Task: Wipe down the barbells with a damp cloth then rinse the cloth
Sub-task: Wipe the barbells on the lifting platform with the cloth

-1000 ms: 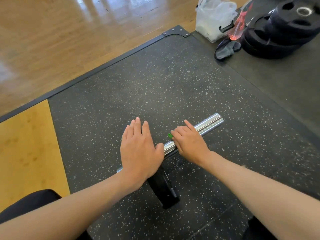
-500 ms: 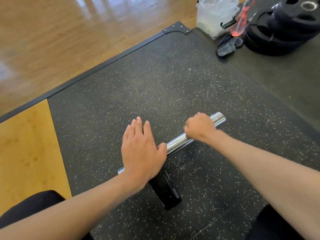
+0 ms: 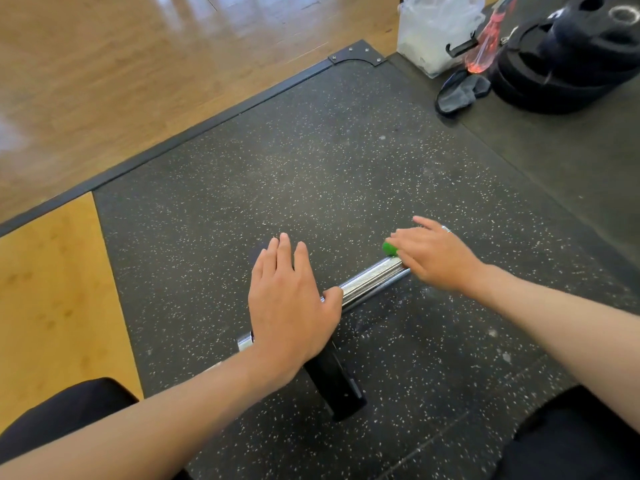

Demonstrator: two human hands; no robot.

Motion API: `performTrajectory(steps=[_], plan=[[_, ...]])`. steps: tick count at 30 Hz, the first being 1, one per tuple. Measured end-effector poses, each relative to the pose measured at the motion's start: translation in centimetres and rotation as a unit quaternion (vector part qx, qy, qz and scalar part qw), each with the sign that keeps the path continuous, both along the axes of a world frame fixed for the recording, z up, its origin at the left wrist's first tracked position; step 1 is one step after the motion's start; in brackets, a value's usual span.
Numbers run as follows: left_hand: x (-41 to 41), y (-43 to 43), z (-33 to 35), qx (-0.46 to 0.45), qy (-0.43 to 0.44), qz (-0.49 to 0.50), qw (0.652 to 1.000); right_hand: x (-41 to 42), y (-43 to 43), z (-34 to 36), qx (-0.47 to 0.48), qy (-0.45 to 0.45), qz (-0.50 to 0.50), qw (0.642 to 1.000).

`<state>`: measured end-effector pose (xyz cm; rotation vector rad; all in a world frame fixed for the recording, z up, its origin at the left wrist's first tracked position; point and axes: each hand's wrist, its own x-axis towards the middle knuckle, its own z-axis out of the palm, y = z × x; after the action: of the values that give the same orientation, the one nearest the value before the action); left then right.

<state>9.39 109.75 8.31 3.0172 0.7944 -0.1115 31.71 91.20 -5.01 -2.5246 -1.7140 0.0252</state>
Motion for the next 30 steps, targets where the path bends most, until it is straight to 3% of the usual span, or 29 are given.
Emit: performTrajectory(steps=[3,6,10,13,16,20,26,30], plan=[[0.1,-0.1,0.0,0.001,-0.003,0.001,1.000,0.3,3.3,2.3,-0.138,0.036,-0.123,0.982],[0.0,-0.2,0.2,0.002,0.000,0.002,1.000,-2.7,7.2,3.7,-0.190,0.087,-0.136,0.969],[-0.3,0.1,0.2,0.000,-0.006,0.007,1.000,-8.8,10.1,3.1,-0.169,0.087,-0.092,0.977],[-0.3,0.1,0.1,0.004,-0.004,0.000,1.000,-11.6,9.0,0.7,-0.032,0.037,-0.036,0.998],[-0.2,0.1,-0.1,0.012,-0.004,-0.006,1.000,-11.1,5.9,-1.4,0.082,0.009,0.037,0.996],[-0.2,0.1,0.0,0.009,0.001,-0.006,1.000,-7.8,2.4,-1.9,0.076,-0.028,0.088,0.993],[-0.2,0.3,0.2,-0.003,0.003,-0.002,1.000,-4.5,0.1,-1.9,0.065,-0.034,0.053,0.996],[-0.2,0.2,0.2,-0.005,0.006,-0.004,1.000,-2.0,-0.5,-0.9,0.040,-0.010,-0.037,0.998]])
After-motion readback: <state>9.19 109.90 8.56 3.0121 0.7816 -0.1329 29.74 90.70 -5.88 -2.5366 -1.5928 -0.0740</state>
